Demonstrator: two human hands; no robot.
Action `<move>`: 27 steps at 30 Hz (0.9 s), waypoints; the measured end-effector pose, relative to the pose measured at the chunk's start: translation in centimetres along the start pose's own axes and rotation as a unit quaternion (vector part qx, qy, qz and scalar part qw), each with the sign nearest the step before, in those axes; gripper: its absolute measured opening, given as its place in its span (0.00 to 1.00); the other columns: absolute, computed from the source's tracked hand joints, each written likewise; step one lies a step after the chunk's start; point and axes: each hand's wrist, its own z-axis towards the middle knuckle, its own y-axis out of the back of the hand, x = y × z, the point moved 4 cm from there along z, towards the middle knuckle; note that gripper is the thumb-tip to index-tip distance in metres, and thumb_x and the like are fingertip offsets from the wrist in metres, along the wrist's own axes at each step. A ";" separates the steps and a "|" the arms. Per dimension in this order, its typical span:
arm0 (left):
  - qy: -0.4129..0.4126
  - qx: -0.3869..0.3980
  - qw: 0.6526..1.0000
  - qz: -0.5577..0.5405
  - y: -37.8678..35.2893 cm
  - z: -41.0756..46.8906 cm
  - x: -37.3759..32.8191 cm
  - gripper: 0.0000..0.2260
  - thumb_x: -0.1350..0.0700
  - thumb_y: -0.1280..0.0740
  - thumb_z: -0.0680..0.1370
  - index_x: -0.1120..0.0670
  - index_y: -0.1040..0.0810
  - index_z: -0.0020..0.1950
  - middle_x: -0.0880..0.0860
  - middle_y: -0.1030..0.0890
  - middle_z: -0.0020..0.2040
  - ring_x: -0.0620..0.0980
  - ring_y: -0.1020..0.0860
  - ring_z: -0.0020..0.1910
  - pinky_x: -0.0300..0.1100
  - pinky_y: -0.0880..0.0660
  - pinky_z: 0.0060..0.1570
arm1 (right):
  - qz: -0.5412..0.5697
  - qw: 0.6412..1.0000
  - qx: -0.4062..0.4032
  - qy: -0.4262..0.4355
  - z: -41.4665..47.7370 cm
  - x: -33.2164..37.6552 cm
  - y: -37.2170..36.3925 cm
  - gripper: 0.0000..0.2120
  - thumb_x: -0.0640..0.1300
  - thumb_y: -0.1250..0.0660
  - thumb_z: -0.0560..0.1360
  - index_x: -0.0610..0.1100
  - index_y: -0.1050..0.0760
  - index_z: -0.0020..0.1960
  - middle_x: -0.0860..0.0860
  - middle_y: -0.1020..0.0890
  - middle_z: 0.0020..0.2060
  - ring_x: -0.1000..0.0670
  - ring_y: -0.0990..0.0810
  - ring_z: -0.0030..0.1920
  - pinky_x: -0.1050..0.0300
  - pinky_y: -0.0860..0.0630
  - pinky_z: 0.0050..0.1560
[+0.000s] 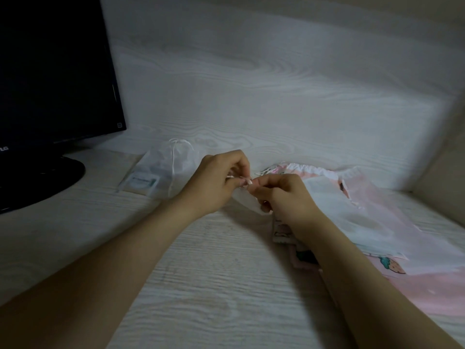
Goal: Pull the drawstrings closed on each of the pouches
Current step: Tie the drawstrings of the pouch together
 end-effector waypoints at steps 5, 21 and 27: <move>0.022 -0.027 0.999 -0.031 -0.1 -0.1 0.6 0.12 0.72 0.28 0.75 0.55 0.15 0.44 0.47 0.12 0.44 0.43 0.13 0.46 0.46 0.16 0.54 | 0.071 0.996 0.027 -0.054 -0.2 -0.1 -0.2 0.09 0.36 0.33 0.80 0.41 0.16 0.44 0.47 0.24 0.35 0.52 0.26 0.37 0.58 0.29 0.36; 0.103 0.007 0.993 -0.060 -0.5 0.5 1.3 0.06 0.55 0.30 0.78 0.54 0.17 0.44 0.47 0.18 0.54 0.43 0.20 0.54 0.41 0.25 0.58 | 0.096 0.992 -0.020 -0.081 0.2 -0.8 -0.3 0.06 0.39 0.30 0.80 0.39 0.16 0.46 0.48 0.21 0.35 0.52 0.25 0.36 0.57 0.26 0.34; 0.256 -0.111 0.885 -0.373 0.7 0.9 1.5 0.24 0.58 0.42 0.83 0.54 0.19 0.29 0.59 0.14 0.42 0.57 0.14 0.47 0.52 0.19 0.56 | 0.057 0.994 -0.065 -0.064 0.3 -1.0 0.4 0.07 0.40 0.29 0.80 0.39 0.14 0.46 0.51 0.20 0.33 0.54 0.24 0.35 0.57 0.24 0.36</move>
